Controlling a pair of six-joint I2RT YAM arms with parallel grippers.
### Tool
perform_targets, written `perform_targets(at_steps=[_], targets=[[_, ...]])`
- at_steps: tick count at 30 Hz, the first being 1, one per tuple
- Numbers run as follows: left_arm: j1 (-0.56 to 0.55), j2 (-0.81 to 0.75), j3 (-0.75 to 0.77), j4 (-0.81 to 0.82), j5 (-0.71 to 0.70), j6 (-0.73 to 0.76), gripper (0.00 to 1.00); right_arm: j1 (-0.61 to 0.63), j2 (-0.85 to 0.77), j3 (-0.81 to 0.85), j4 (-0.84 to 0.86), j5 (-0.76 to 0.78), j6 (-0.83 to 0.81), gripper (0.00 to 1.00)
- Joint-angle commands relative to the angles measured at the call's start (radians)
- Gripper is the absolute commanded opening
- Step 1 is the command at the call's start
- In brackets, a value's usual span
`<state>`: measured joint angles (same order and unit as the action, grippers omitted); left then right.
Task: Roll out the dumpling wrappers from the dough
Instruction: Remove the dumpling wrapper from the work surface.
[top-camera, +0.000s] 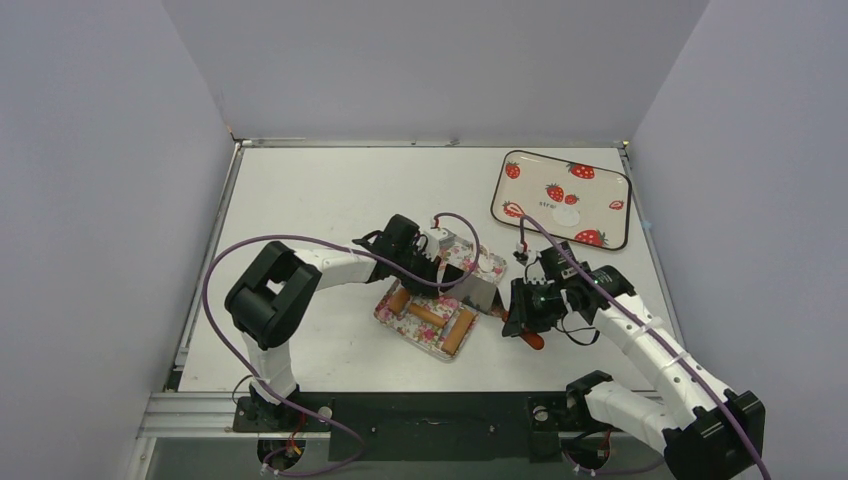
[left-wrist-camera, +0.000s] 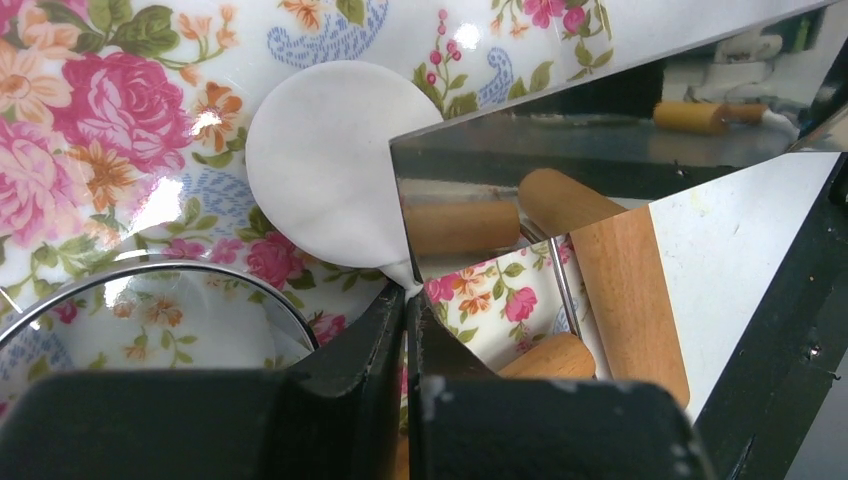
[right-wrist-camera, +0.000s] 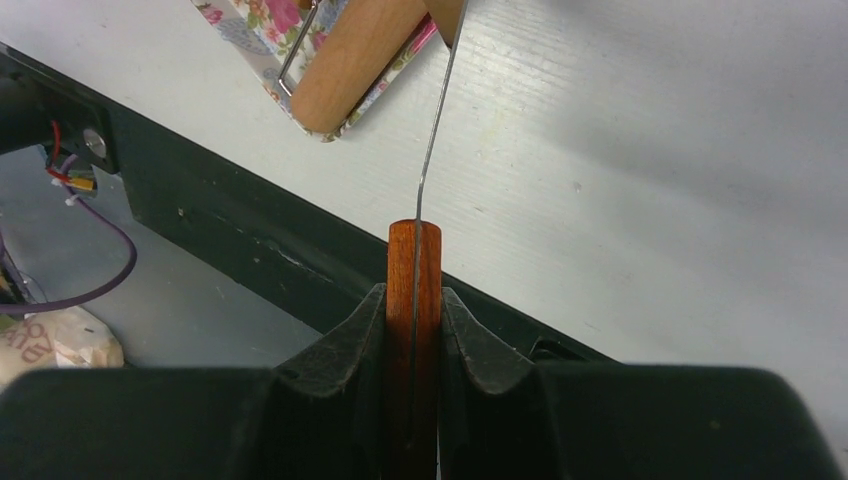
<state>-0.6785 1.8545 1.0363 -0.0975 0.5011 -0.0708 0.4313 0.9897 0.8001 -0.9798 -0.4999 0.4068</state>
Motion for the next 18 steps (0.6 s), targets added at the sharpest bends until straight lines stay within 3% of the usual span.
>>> perform_targets(at_steps=[1,18], targets=[[0.008,-0.036,0.005,-0.020,0.023,-0.010,0.00,0.025,0.007,0.040,0.010,0.049,-0.020,0.00],[0.011,-0.035,-0.004,-0.025,0.041,-0.040,0.00,0.071,0.060,0.062,0.086,0.077,0.008,0.00]])
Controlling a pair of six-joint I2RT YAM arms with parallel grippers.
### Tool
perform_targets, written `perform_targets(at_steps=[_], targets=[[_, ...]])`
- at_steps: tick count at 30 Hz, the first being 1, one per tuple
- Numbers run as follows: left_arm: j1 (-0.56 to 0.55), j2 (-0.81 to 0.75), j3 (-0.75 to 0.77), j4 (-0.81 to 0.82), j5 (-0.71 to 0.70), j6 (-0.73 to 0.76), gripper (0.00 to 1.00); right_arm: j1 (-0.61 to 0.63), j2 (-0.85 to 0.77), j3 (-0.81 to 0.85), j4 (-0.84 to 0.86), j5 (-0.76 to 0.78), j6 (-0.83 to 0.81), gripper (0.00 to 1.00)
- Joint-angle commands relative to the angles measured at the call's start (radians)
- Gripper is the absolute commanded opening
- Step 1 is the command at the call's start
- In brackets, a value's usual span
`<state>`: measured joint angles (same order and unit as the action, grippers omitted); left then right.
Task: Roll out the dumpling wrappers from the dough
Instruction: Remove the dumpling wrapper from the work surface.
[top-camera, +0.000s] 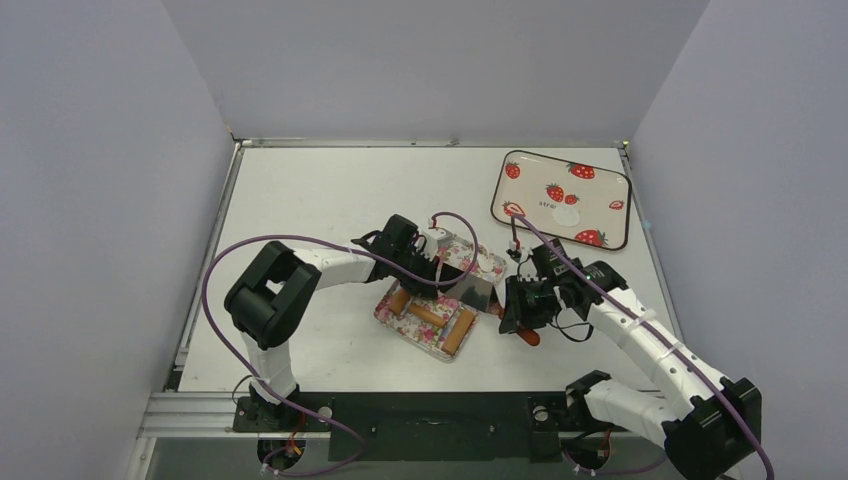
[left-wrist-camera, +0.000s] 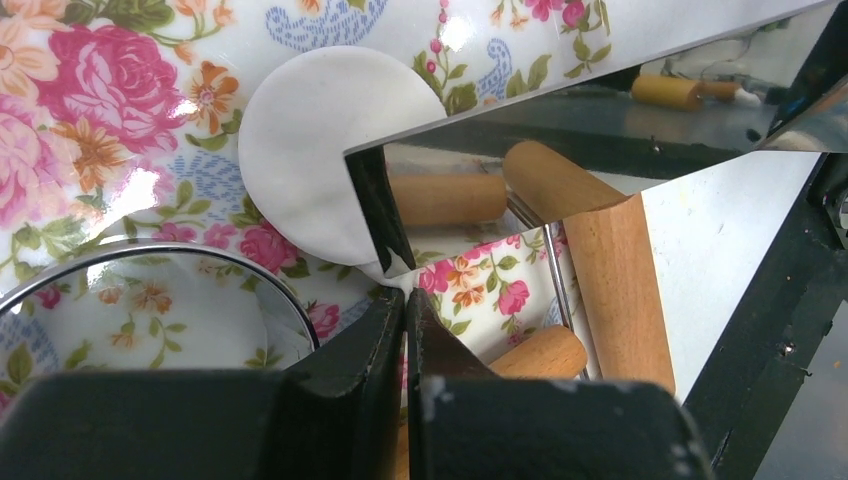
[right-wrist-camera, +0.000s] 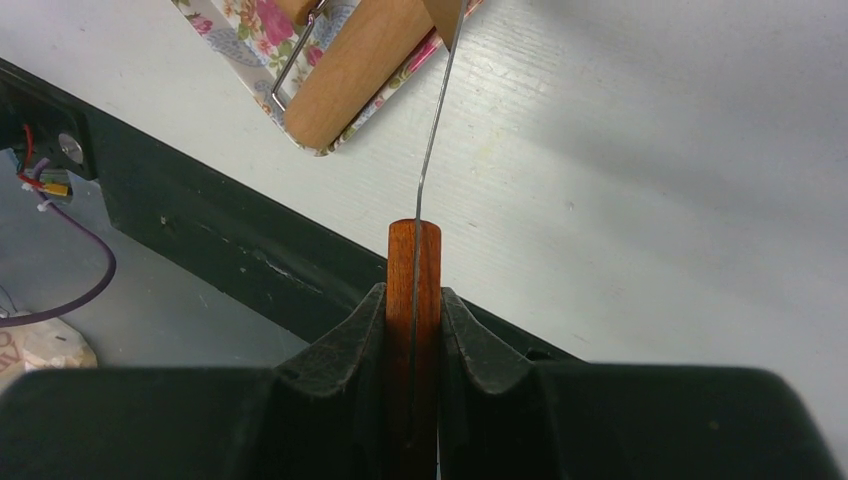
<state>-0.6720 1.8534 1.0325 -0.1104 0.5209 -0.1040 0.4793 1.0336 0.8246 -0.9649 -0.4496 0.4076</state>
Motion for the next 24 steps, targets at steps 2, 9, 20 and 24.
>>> perform_targets(at_steps=[2,9,20,24], targets=[[0.005,-0.032,0.003,-0.012,0.021,-0.007,0.00,0.034,0.028,0.042,0.076,0.041,0.009,0.00],[0.016,-0.032,0.012,-0.023,0.023,-0.008,0.00,0.074,0.047,0.076,0.017,0.131,0.012,0.00],[0.051,-0.045,0.045,-0.071,0.039,0.007,0.00,0.160,0.067,0.071,-0.092,0.242,0.030,0.00],[0.054,-0.052,0.050,-0.083,0.037,0.022,0.00,0.162,0.064,0.072,-0.115,0.256,0.019,0.00]])
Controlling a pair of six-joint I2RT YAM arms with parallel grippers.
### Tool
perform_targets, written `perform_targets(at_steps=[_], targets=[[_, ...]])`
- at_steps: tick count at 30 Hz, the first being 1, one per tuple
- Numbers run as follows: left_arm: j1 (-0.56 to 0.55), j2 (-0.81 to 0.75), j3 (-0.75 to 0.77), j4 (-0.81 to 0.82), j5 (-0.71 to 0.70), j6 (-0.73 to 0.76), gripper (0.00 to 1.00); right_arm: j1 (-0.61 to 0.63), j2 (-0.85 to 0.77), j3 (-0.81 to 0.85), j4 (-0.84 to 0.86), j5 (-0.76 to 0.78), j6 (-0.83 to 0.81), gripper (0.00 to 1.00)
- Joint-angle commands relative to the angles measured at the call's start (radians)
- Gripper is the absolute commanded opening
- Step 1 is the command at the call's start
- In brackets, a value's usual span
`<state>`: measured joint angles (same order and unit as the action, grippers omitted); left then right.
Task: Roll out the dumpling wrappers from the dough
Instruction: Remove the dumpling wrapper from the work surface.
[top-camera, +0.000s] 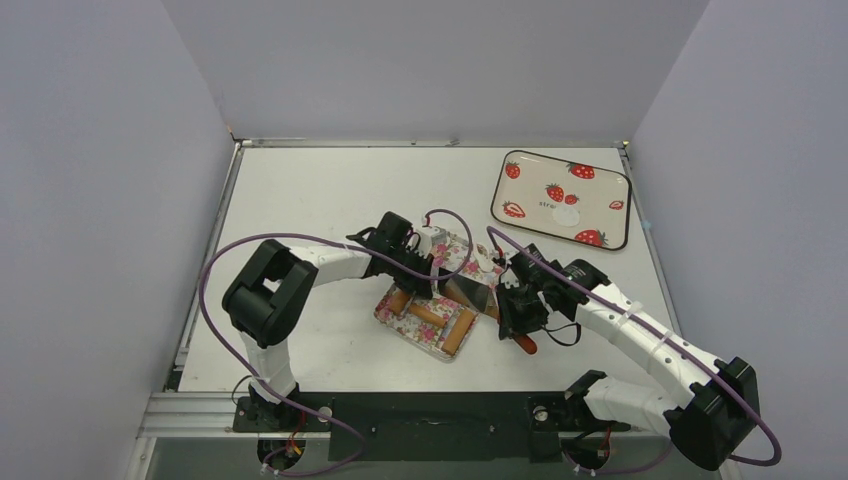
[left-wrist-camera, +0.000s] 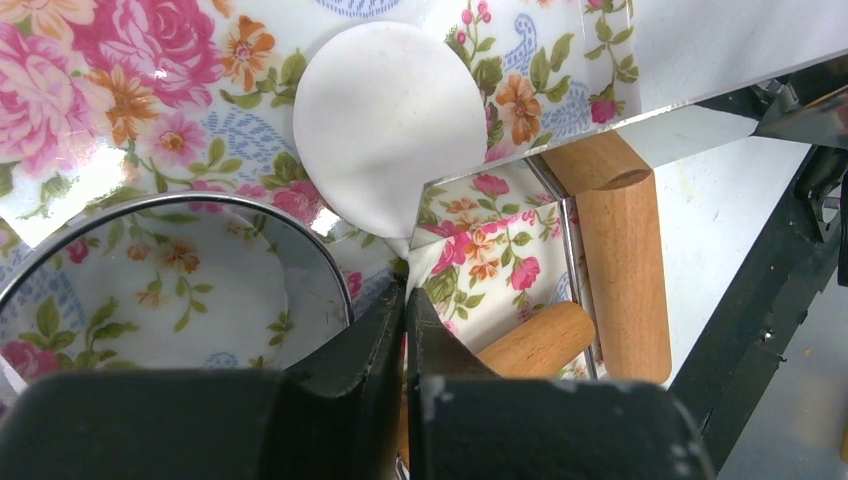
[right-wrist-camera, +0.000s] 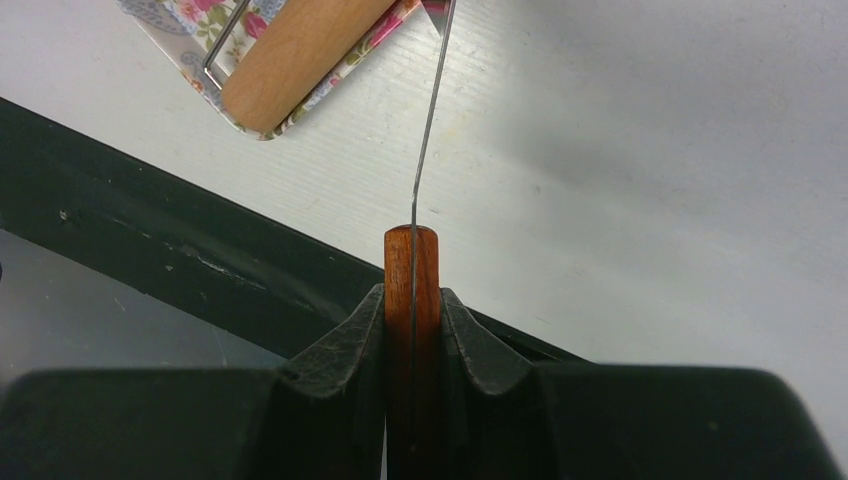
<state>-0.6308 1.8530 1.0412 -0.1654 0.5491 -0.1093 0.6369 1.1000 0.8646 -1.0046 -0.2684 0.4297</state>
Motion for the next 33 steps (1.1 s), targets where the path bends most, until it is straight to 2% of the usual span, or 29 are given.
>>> perform_targets(at_steps=[1,23,26,29,31,32,33], targets=[[0.013,-0.055,0.043,-0.031,0.008,0.029,0.00,0.004,-0.003,0.030,-0.078,0.075,-0.005,0.00],[0.085,-0.141,0.080,-0.269,0.004,0.196,0.00,0.006,-0.021,0.036,-0.109,0.097,-0.021,0.00],[0.085,-0.171,0.072,-0.266,0.022,0.224,0.00,0.007,-0.020,0.046,-0.101,0.097,-0.025,0.00],[0.035,-0.173,0.071,-0.230,0.054,0.269,0.00,0.006,-0.007,0.059,-0.084,0.078,-0.029,0.00],[-0.009,-0.160,0.085,-0.227,0.045,0.316,0.08,0.006,-0.003,0.073,-0.073,0.056,-0.029,0.00],[-0.019,-0.156,0.084,-0.220,0.041,0.347,0.17,0.006,-0.002,0.082,-0.066,0.047,-0.029,0.00],[-0.032,-0.151,0.080,-0.197,0.035,0.361,0.21,0.006,-0.004,0.086,-0.065,0.044,-0.028,0.00]])
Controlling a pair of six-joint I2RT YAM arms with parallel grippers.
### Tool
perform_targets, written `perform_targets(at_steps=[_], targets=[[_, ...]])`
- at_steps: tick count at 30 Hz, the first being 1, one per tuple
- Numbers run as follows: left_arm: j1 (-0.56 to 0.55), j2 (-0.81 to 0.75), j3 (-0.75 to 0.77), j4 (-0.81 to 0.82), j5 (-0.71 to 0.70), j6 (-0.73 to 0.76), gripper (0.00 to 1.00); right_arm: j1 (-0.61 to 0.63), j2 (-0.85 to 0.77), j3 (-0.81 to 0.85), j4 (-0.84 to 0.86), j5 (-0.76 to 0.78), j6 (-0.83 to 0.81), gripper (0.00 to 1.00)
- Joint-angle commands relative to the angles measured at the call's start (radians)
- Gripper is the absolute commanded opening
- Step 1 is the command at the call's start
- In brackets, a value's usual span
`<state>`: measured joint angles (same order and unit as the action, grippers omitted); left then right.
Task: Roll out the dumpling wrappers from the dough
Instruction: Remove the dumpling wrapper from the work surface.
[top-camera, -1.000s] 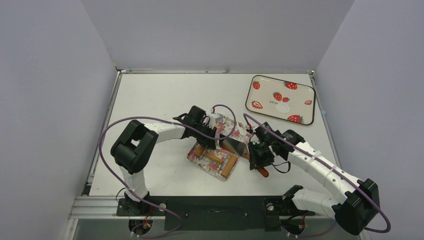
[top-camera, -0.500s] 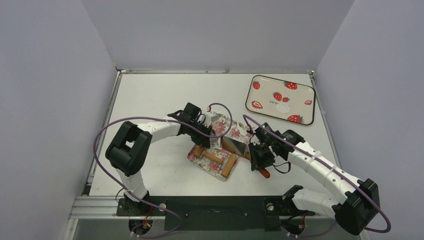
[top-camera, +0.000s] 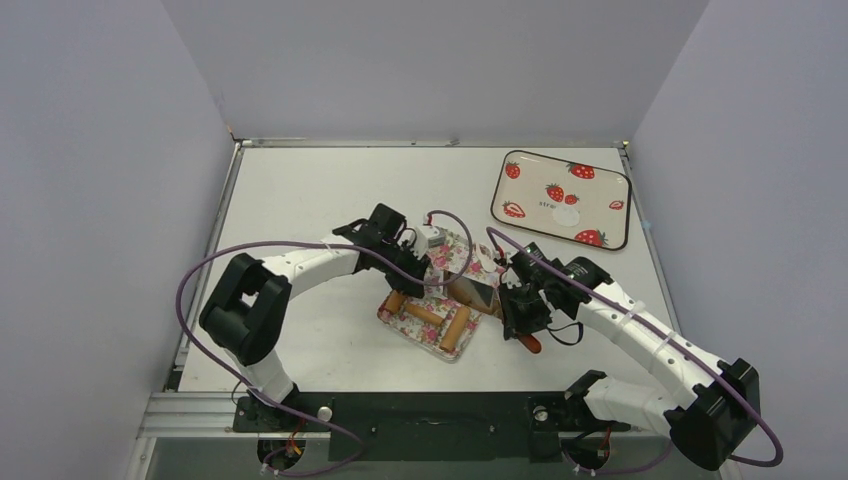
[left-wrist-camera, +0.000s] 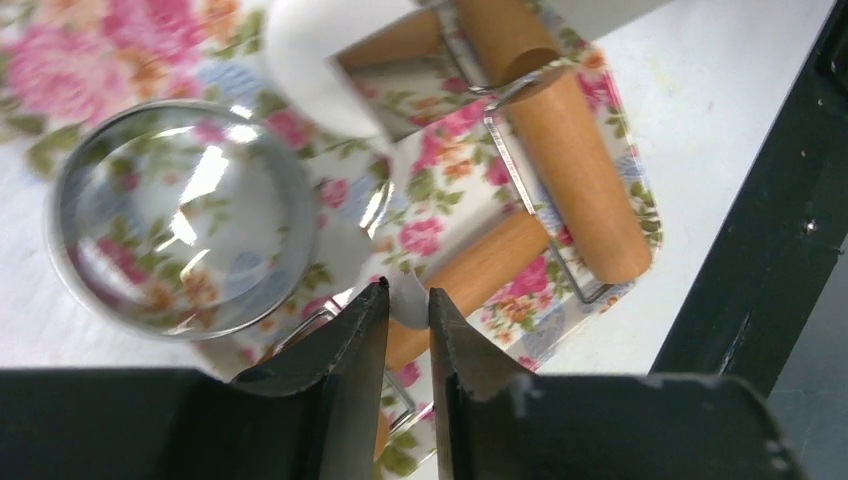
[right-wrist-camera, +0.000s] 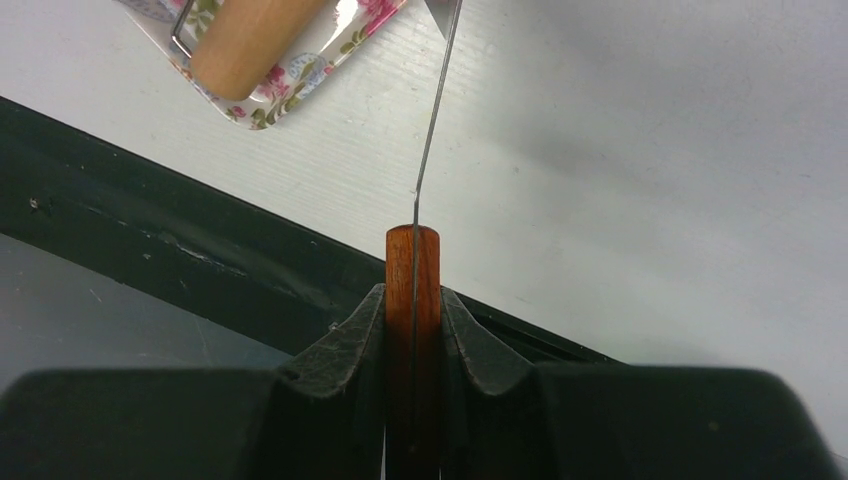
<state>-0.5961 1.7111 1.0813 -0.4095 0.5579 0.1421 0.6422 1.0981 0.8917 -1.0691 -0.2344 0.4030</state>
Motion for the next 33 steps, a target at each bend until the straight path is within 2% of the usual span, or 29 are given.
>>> perform_targets(at_steps=[1,3,7,15,23,33], targets=[[-0.070,-0.008,0.029,0.059,0.021,0.140,0.27,0.001,-0.003,0.064,0.003,0.002,0.003,0.00],[-0.073,-0.005,0.017,0.094,-0.001,0.189,0.32,0.001,-0.013,0.059,0.015,-0.011,0.016,0.00],[-0.090,-0.009,-0.006,0.145,0.001,0.288,0.35,-0.009,-0.036,0.034,0.053,-0.044,0.046,0.00],[-0.119,0.060,-0.018,0.272,-0.006,0.304,0.35,-0.044,-0.047,0.012,0.092,-0.107,0.065,0.00],[-0.136,0.085,-0.028,0.233,-0.010,0.345,0.35,-0.061,-0.052,-0.001,0.111,-0.120,0.068,0.00],[-0.163,0.136,0.000,0.207,-0.134,0.397,0.36,-0.068,-0.062,-0.006,0.121,-0.128,0.067,0.00]])
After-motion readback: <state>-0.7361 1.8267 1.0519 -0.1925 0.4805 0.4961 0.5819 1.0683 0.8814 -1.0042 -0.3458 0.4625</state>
